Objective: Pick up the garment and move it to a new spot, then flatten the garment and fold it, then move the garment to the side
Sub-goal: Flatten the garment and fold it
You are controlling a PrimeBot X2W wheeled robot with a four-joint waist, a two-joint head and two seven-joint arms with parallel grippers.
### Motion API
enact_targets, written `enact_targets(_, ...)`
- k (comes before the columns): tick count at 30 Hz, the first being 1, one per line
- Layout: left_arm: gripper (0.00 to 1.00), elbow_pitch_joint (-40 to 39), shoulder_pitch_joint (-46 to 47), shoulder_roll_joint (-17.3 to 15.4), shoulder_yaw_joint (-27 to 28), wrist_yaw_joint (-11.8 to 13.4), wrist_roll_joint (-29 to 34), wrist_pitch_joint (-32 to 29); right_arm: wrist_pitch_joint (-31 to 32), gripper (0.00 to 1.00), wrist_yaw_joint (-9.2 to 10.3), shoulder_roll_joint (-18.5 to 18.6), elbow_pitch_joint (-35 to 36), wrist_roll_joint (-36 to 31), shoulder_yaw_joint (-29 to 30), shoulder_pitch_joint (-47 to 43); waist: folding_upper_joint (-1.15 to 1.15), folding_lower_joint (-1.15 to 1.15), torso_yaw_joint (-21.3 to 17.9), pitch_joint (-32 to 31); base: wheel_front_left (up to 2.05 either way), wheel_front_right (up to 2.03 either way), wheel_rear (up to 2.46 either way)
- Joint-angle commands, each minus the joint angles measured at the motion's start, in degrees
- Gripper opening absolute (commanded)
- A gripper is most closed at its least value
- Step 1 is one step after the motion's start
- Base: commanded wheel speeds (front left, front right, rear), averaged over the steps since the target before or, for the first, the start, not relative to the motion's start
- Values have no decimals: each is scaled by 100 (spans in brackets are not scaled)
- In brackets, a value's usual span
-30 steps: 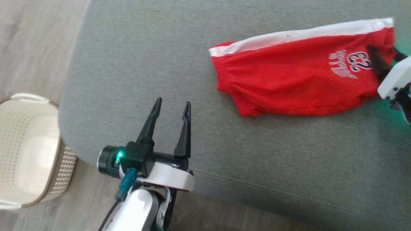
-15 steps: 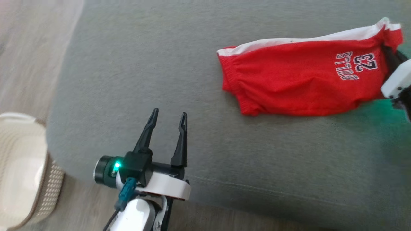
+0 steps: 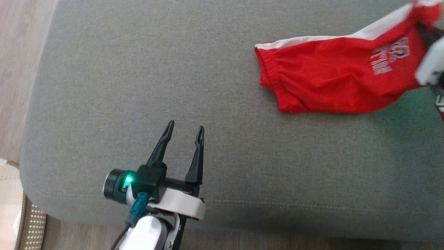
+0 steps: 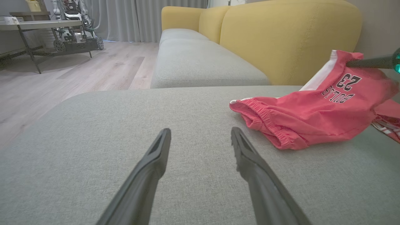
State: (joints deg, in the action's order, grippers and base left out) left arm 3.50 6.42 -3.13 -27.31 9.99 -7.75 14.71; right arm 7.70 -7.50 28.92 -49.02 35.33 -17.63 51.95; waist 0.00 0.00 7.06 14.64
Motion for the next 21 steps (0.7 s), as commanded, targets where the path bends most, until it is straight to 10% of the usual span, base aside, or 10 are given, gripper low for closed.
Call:
enact_targets(1,100,-161,105,8,140,-29,-16,29,62,0,1,-78,187,-66,-90,136,0,0,-25,-23,0,0,0)
enact_targets(19,100,43,266,23,-226,-26,-271,29,568,0,1,-2410,50,-1001,-171,319,0,0,376,-115,0,0,0)
enact_targets(20,100,44,277,24,-254,-8,-292,29,581,17,1,-2453,40,-1015,-149,288,0,0,400,-106,0,0,0)
enact_targets(21,100,50,284,24,-277,6,-311,29,586,95,1,-2486,42,-1014,-114,261,0,0,420,-98,0,0,0)
